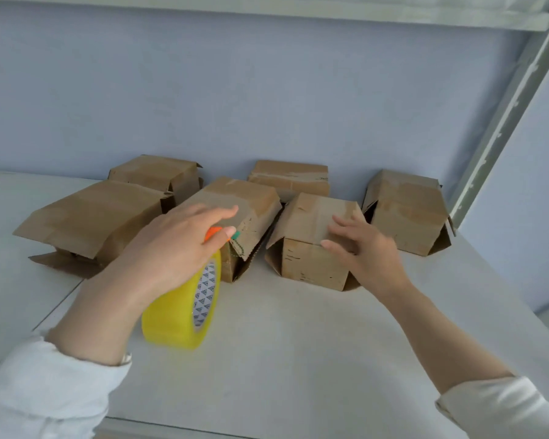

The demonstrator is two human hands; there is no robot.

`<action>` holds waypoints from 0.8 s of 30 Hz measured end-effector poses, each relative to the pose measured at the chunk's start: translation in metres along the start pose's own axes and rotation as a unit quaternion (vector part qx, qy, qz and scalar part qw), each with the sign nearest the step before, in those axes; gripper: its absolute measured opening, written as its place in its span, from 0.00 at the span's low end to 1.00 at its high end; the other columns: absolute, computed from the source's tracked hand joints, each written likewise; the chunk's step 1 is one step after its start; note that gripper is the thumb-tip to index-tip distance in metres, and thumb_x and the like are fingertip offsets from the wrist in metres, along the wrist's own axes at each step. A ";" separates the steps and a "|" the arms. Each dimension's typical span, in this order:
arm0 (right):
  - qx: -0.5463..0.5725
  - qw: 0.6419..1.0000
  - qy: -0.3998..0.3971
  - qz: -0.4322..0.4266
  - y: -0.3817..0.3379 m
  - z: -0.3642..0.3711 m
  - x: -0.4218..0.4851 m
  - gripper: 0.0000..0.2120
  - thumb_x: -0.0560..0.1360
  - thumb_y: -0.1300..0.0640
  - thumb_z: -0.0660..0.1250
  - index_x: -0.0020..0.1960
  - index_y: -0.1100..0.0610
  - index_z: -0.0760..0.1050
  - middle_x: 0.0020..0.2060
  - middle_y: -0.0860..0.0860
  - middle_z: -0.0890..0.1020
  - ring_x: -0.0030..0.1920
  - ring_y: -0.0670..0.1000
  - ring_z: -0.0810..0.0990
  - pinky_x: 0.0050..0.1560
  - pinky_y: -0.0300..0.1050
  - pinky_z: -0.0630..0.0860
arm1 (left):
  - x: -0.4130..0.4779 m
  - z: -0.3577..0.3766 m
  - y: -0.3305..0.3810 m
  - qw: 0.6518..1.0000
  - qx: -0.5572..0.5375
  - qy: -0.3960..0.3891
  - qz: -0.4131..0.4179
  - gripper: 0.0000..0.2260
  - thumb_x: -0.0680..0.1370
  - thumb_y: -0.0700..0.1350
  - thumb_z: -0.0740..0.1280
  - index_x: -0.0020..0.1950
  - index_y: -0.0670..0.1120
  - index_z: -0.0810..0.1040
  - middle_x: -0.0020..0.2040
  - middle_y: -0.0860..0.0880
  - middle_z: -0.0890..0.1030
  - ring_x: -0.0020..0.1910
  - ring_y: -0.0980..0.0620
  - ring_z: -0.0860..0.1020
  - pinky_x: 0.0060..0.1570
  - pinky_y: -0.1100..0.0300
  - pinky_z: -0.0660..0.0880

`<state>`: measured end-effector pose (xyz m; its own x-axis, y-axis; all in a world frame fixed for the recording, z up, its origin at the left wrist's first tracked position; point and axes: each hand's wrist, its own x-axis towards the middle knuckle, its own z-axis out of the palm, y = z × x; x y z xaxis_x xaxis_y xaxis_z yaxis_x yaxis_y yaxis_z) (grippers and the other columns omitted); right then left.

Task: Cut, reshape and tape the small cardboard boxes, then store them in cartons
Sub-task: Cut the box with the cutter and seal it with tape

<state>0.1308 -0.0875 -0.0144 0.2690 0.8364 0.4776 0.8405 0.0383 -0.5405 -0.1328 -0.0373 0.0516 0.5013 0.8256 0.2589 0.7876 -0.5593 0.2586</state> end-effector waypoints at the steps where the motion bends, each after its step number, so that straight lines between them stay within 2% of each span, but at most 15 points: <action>1: 0.001 1.000 -0.005 -0.019 0.003 0.006 0.003 0.19 0.71 0.47 0.70 0.60 0.53 0.79 0.63 0.45 0.76 0.70 0.44 0.67 0.66 0.37 0.63 | 0.001 0.004 0.007 1.000 0.023 0.013 0.009 0.20 0.80 0.57 0.53 0.72 0.59 0.62 0.71 0.57 0.66 0.70 0.55 0.63 0.65 0.58 0.61; 2: 0.002 0.999 -0.005 -0.034 0.005 0.011 0.006 0.19 0.72 0.46 0.69 0.59 0.54 0.79 0.62 0.46 0.77 0.69 0.46 0.68 0.67 0.44 0.67 | 0.002 0.009 0.014 0.999 0.040 0.027 0.017 0.21 0.80 0.57 0.53 0.72 0.58 0.62 0.71 0.56 0.65 0.71 0.55 0.62 0.66 0.59 0.59; 4: -0.036 0.995 0.023 -0.087 0.009 0.019 0.006 0.21 0.71 0.44 0.68 0.57 0.57 0.80 0.59 0.50 0.80 0.65 0.52 0.74 0.62 0.53 0.73 | 0.003 0.018 0.029 0.997 0.048 0.055 0.024 0.21 0.79 0.56 0.53 0.72 0.57 0.63 0.73 0.55 0.63 0.73 0.55 0.58 0.68 0.59 0.56; 6: -0.101 0.985 0.029 -0.139 0.015 0.024 0.005 0.22 0.70 0.44 0.68 0.55 0.59 0.79 0.56 0.53 0.82 0.61 0.57 0.78 0.58 0.56 0.75 | 0.006 0.028 0.043 0.996 0.046 0.063 0.035 0.20 0.80 0.55 0.54 0.72 0.56 0.63 0.74 0.56 0.61 0.74 0.56 0.55 0.68 0.60 0.54; 8: -0.142 0.975 0.019 -0.167 0.022 0.027 0.004 0.23 0.66 0.49 0.75 0.56 0.60 0.78 0.56 0.55 0.81 0.60 0.60 0.77 0.56 0.57 0.75 | 0.011 0.039 0.053 0.996 0.063 0.047 0.053 0.20 0.80 0.54 0.55 0.73 0.56 0.62 0.75 0.56 0.59 0.75 0.56 0.53 0.68 0.61 0.53; 9: -0.147 0.974 0.019 -0.174 0.024 0.027 0.004 0.24 0.65 0.50 0.77 0.56 0.60 0.77 0.56 0.55 0.80 0.60 0.60 0.77 0.56 0.57 0.75 | 0.013 0.043 0.054 0.994 0.078 0.038 0.062 0.20 0.81 0.54 0.55 0.73 0.56 0.62 0.75 0.56 0.59 0.75 0.56 0.52 0.69 0.61 0.52; 11: -0.125 0.978 0.021 -0.167 0.023 0.025 0.007 0.26 0.65 0.45 0.75 0.55 0.59 0.77 0.56 0.53 0.79 0.59 0.59 0.77 0.53 0.56 0.76 | 0.016 0.045 0.054 0.992 0.101 0.030 0.070 0.20 0.81 0.54 0.56 0.73 0.55 0.62 0.75 0.55 0.58 0.75 0.56 0.51 0.69 0.62 0.50; 14: -0.089 0.989 0.040 -0.114 0.014 0.026 0.014 0.27 0.67 0.35 0.62 0.50 0.58 0.78 0.51 0.52 0.80 0.54 0.57 0.77 0.47 0.54 0.74 | 0.019 0.041 0.055 0.993 0.081 0.046 0.066 0.20 0.80 0.54 0.56 0.73 0.55 0.62 0.75 0.56 0.58 0.75 0.56 0.50 0.69 0.62 0.49; 16: -0.092 0.988 0.053 -0.114 0.012 0.030 0.017 0.25 0.68 0.37 0.62 0.46 0.59 0.77 0.48 0.54 0.79 0.49 0.59 0.76 0.43 0.55 0.75 | 0.022 0.043 0.057 0.992 0.083 0.045 0.079 0.20 0.80 0.54 0.56 0.73 0.55 0.62 0.76 0.55 0.57 0.76 0.56 0.49 0.71 0.62 0.48; 18: -0.111 0.981 0.051 -0.149 0.017 0.034 0.015 0.20 0.67 0.43 0.69 0.45 0.60 0.75 0.48 0.56 0.78 0.46 0.61 0.75 0.41 0.57 0.77 | 0.026 0.051 0.059 0.992 0.082 0.029 0.089 0.21 0.80 0.53 0.56 0.73 0.54 0.61 0.76 0.54 0.57 0.76 0.55 0.49 0.72 0.61 0.47; 21: -0.115 0.978 0.008 -0.175 0.023 0.032 0.012 0.24 0.61 0.51 0.79 0.50 0.61 0.74 0.51 0.57 0.77 0.48 0.61 0.76 0.43 0.56 0.78 | 0.031 0.063 0.057 0.993 0.071 0.003 0.093 0.23 0.81 0.53 0.57 0.75 0.51 0.58 0.76 0.51 0.56 0.76 0.54 0.49 0.72 0.61 0.47; 24: -0.055 0.987 -0.002 -0.152 0.021 0.021 0.009 0.24 0.64 0.51 0.77 0.54 0.62 0.76 0.55 0.54 0.77 0.53 0.56 0.73 0.49 0.50 0.76 | 0.031 0.066 0.056 0.996 0.029 -0.016 0.081 0.29 0.79 0.55 0.58 0.77 0.50 0.50 0.77 0.50 0.53 0.76 0.54 0.50 0.72 0.61 0.49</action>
<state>0.1409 -0.0673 -0.0359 -0.0060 0.7975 0.6033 0.9282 0.2288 -0.2933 -0.0494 -0.0378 0.0132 0.6337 0.7276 0.2627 0.7144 -0.6807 0.1621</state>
